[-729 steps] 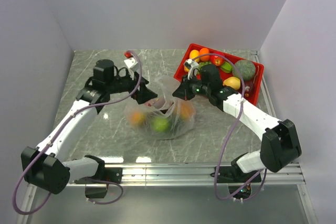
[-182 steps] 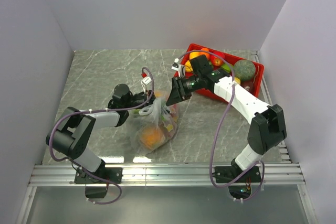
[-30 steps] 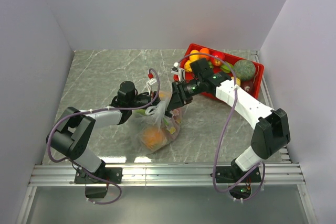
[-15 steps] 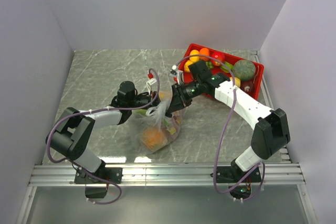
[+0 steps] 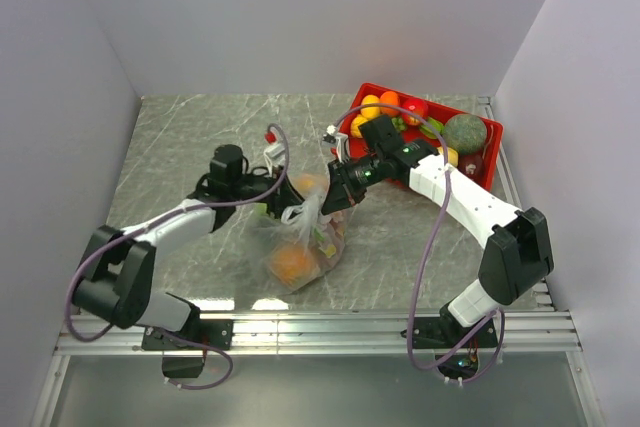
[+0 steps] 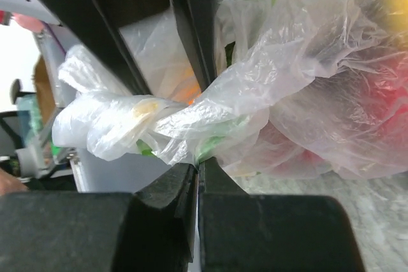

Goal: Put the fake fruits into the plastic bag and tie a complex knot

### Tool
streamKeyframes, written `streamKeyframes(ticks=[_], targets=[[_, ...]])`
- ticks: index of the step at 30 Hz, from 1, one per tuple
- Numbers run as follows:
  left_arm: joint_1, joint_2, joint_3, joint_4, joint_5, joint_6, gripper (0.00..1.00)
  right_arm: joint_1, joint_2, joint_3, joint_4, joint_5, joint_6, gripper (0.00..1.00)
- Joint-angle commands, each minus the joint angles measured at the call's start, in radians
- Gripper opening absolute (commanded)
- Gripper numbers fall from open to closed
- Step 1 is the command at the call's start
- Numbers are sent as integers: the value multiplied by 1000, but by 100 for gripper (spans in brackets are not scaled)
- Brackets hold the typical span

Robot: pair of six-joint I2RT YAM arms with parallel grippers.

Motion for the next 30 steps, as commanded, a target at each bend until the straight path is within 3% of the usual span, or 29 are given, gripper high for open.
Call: streamKeyframes(ticks=[1, 3, 5, 6, 7, 8, 10, 11, 14, 20, 25, 28, 30], targets=[[96, -105, 74, -343, 14, 244, 44, -10, -42, 27, 7, 55, -70, 0], [138, -136, 124, -523, 23, 407, 48, -8, -39, 30, 4, 58, -82, 0], [198, -150, 193, -802, 38, 541, 50, -10, -27, 43, -2, 53, -92, 0], [216, -160, 221, -894, 41, 697, 52, -11, -23, 52, -11, 53, -95, 0], [244, -165, 248, -979, 41, 760, 53, -8, -19, 57, -14, 55, -96, 0], [255, -167, 276, -1157, 50, 825, 54, -8, -14, 61, -19, 57, -104, 0], [261, -170, 347, -1299, 52, 988, 59, -10, -8, 70, -30, 55, -109, 0], [261, -173, 368, -1370, 53, 1017, 72, -8, -7, 72, -31, 55, -113, 0], [256, -191, 368, -1377, 24, 1020, 74, -6, -10, 75, -41, 57, -119, 0], [201, -191, 374, -1243, -34, 910, 78, -5, -5, 73, -47, 43, -132, 0], [106, -191, 339, -1023, -124, 752, 78, 1, 7, 89, -53, 32, -136, 0], [83, -165, 324, -938, -154, 665, 73, 1, 12, 95, -67, 21, -150, 0], [75, -127, 341, -924, -154, 642, 53, 1, 13, 96, -85, 15, -176, 0]])
